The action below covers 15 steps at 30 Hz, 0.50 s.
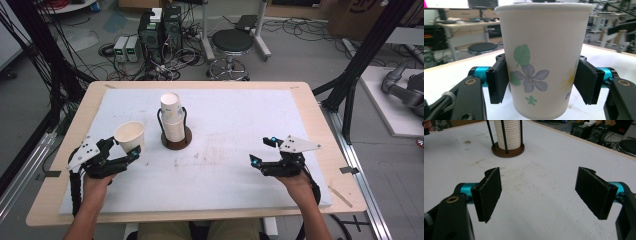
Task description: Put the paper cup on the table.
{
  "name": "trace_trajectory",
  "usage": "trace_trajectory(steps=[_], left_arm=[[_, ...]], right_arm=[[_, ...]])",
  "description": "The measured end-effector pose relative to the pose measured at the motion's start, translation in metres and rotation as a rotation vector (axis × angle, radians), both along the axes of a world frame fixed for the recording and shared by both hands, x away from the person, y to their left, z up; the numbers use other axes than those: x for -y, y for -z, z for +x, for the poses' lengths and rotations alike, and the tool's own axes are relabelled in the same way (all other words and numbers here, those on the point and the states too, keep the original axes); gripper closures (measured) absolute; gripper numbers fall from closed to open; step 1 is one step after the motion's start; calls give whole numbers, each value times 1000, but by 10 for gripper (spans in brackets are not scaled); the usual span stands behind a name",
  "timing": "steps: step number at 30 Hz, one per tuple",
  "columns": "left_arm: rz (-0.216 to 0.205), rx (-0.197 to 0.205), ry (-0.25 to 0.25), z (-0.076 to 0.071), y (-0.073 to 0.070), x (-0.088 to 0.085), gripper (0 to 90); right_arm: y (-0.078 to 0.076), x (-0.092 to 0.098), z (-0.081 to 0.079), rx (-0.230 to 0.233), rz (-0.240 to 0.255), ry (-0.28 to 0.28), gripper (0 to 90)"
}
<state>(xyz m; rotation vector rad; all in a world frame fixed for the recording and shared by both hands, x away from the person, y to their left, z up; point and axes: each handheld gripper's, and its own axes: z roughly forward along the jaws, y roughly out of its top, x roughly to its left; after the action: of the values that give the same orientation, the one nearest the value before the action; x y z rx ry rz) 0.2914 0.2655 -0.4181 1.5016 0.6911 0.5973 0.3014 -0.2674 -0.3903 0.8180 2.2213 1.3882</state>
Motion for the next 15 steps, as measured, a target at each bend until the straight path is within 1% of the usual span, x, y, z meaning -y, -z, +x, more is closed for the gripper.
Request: trace_trajectory(steps=[1,2,3,6,9,11,12,15], left_arm=[[1,1,-15,3,0,-2,339],[0,-8,-35,7,2,-3,339],[-4,-15,-46,9,3,-4,340],[7,-39,-78,17,7,-7,340],[12,-58,-112,21,10,-7,340],[28,-83,-144,25,12,-7,340],[33,-92,-152,26,13,-7,340],[77,-136,-191,31,17,-6,339]], right_arm=[[0,0,0,-1,-1,2,218],[0,-1,0,1,-3,-1,218],[0,-1,-1,2,-2,-3,218],[-1,0,-3,3,-1,-2,219],[-1,1,-3,7,-2,-2,219],[-1,1,-3,4,-1,-2,219],[0,1,-3,5,-4,-3,219],[-1,1,-3,3,-1,-2,219]])
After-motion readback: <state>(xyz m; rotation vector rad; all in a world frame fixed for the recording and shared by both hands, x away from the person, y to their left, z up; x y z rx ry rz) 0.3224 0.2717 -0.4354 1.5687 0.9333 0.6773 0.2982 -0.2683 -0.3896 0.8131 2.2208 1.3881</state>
